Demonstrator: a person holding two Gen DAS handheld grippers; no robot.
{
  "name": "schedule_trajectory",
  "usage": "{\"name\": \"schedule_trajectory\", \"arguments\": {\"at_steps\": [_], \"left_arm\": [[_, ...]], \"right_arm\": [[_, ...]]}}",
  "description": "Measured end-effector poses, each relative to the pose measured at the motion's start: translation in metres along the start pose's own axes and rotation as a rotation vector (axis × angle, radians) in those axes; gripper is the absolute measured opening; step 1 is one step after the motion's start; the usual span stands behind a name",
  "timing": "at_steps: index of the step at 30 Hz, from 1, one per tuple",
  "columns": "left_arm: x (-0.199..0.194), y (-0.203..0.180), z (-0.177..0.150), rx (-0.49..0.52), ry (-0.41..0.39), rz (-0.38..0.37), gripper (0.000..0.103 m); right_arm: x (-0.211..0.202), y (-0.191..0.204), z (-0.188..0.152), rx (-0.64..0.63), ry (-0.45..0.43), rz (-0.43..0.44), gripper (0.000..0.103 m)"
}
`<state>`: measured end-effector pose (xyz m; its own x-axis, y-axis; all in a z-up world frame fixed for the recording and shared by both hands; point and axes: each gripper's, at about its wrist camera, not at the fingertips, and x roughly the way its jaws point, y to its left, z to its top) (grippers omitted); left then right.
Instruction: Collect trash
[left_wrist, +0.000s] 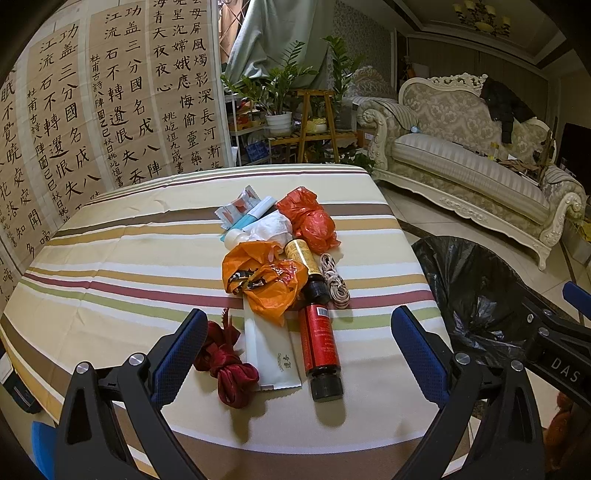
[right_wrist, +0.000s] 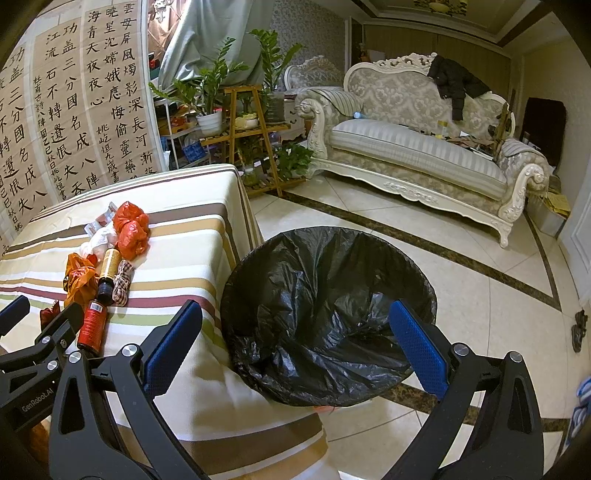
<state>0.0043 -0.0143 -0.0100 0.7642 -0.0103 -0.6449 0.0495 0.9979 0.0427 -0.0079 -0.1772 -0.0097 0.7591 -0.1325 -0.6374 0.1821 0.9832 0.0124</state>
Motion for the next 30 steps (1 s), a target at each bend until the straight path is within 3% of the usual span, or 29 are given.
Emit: {"name": "schedule_trajectory", "arguments": {"at_steps": [30], "left_arm": [[-0.0015, -0.0069, -0.0058, 0.003, 0.005, -0.005, 0.097]], "right_arm": [[-0.002, -0.0087, -0.004, 0.011, 0.009, 0.0, 0.099]]}}
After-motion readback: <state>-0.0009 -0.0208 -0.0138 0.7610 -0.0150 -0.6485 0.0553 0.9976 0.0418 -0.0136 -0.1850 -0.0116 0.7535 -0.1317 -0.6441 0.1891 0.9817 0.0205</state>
